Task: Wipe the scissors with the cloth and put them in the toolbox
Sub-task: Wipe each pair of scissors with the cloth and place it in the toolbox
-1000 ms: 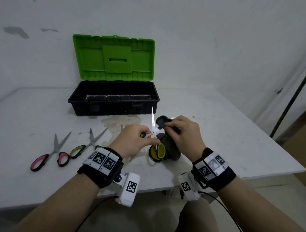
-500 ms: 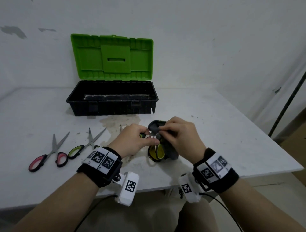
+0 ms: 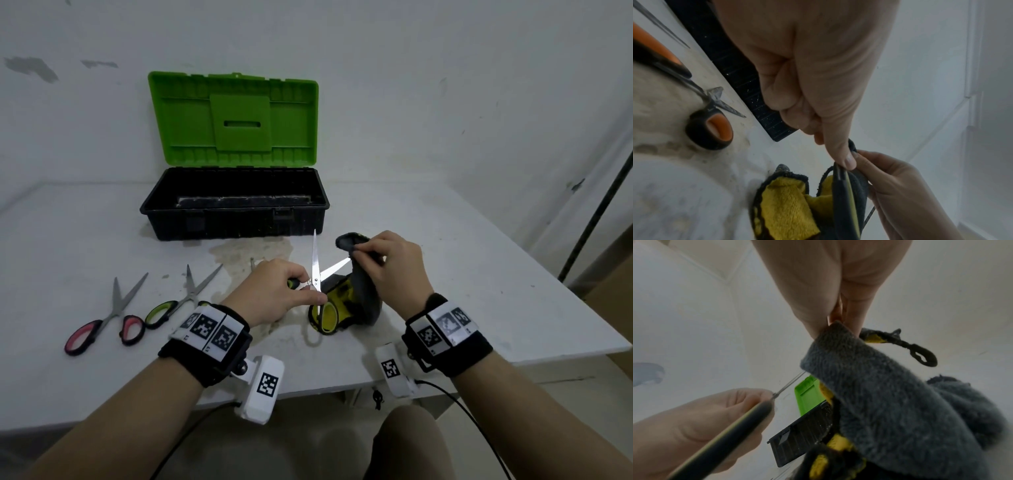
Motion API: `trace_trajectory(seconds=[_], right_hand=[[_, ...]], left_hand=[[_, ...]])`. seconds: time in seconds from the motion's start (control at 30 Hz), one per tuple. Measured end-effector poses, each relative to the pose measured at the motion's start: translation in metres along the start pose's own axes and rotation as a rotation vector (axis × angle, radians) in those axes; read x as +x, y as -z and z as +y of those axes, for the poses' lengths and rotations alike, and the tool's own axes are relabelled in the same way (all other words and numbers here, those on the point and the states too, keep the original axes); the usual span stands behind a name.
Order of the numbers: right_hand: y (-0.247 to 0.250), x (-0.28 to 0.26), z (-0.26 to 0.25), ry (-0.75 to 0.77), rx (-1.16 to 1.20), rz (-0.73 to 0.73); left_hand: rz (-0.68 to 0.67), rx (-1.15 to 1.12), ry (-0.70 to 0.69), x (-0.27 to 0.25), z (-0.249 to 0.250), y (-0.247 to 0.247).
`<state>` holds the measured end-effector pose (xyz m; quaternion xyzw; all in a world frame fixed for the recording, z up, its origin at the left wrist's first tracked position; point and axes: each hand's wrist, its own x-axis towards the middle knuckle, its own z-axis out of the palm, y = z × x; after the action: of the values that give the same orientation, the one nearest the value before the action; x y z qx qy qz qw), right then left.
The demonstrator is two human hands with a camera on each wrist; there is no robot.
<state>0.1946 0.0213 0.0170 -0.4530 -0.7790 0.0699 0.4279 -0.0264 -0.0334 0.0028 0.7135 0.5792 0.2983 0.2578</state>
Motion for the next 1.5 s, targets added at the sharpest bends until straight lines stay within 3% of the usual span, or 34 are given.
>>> trace_trajectory(seconds=[0.17,0.23,0.33,0.47,0.67,0.9,1.03,1.17,1.5], right_hand=[[0.011,0.003,0.007,-0.039,-0.009,0.057],[0.016,0.001,0.001,0.01,0.014,0.088],[0.012,-0.009,-0.018,0.136,0.051,-0.033],[-0.005,-0.021,-0.028,0.172,0.077,-0.191],[-0.001,-0.013,-0.02,0.082,0.033,-0.061],[0.013,-0.008,-0.004,-0.022,0.03,-0.012],[0.023,-0.008,-0.003,-0.042,0.064,0.01],[0.031,-0.007,-0.006,-0.043,0.098,0.032],[0.038,-0.006,-0.015,-0.041,0.14,0.058]], left_hand=[[-0.019,-0.014,0.046,0.0,0.0,0.001],[0.001,-0.025,0.074,0.0,0.0,0.003],[0.01,-0.029,0.084,0.0,0.001,0.004],[-0.003,-0.047,0.059,-0.003,0.008,0.002],[0.011,-0.004,0.022,-0.007,0.007,0.007],[-0.058,-0.012,0.129,-0.011,0.007,0.009],[-0.125,-0.084,0.194,-0.011,0.003,0.01],[-0.1,-0.207,0.17,-0.012,0.005,0.015],[0.117,-0.72,0.248,-0.004,0.001,0.024]])
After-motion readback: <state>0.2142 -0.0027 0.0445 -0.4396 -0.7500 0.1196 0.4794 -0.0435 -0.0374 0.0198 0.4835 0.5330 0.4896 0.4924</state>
